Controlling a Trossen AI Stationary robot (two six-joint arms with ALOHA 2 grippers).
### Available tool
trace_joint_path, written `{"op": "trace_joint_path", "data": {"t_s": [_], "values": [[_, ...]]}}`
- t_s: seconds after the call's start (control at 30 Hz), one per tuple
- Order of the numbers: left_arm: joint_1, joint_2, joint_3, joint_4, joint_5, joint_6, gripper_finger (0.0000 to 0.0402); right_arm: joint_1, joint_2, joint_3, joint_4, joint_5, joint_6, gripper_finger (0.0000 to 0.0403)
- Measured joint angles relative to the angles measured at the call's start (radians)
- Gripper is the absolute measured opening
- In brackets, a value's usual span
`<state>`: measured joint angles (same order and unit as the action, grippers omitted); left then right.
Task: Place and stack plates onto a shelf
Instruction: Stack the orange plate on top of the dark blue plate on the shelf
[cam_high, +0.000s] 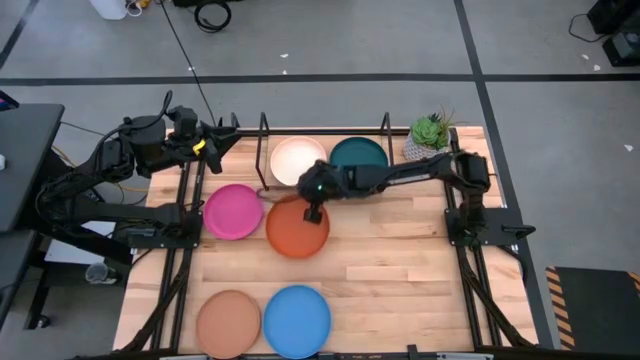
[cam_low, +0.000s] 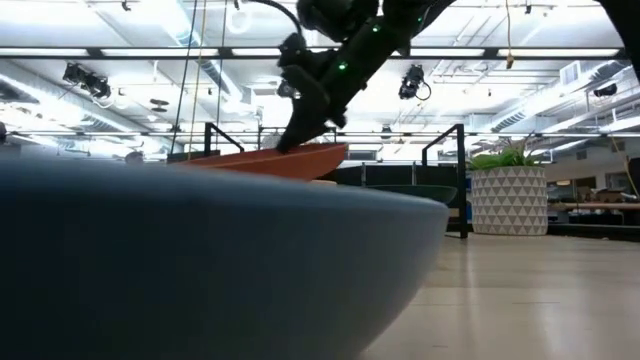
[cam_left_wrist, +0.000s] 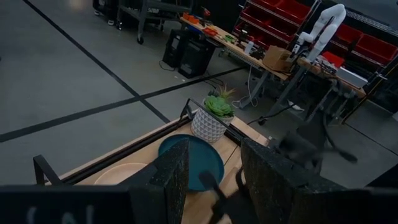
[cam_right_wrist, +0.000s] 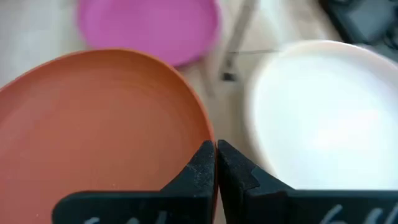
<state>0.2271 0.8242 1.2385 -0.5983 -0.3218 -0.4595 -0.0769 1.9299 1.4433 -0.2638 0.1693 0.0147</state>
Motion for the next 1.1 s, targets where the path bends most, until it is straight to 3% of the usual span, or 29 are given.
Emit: {"op": "trace_joint_path", "data": {"t_s": [0.27, 0.57, 0.77, 1.1], "values": [[0.0, 0.0, 0.0, 0.0, 0.0, 0.0, 0.0153, -0.151, -0.119, 0.0, -0.185, 0.009, -0.095, 0.0012], [0.0, 0.0, 0.0, 0.0, 0.0, 0.0, 0.0153, -0.4, -0.201, 0.0, -0.219, -0.278, -0.31, 0.0013], [0.0, 0.0, 0.0, 0.0, 0.0, -0.001, 0.0153, -0.527, -0.2, 0.0, -0.239, -0.396, -0.41, 0.0014], [0.0, 0.0, 0.0, -0.004, 0.0, -0.007, 0.0153, -0.624, -0.2, 0.0, -0.32, -0.407, -0.63, 0.0015]]}}
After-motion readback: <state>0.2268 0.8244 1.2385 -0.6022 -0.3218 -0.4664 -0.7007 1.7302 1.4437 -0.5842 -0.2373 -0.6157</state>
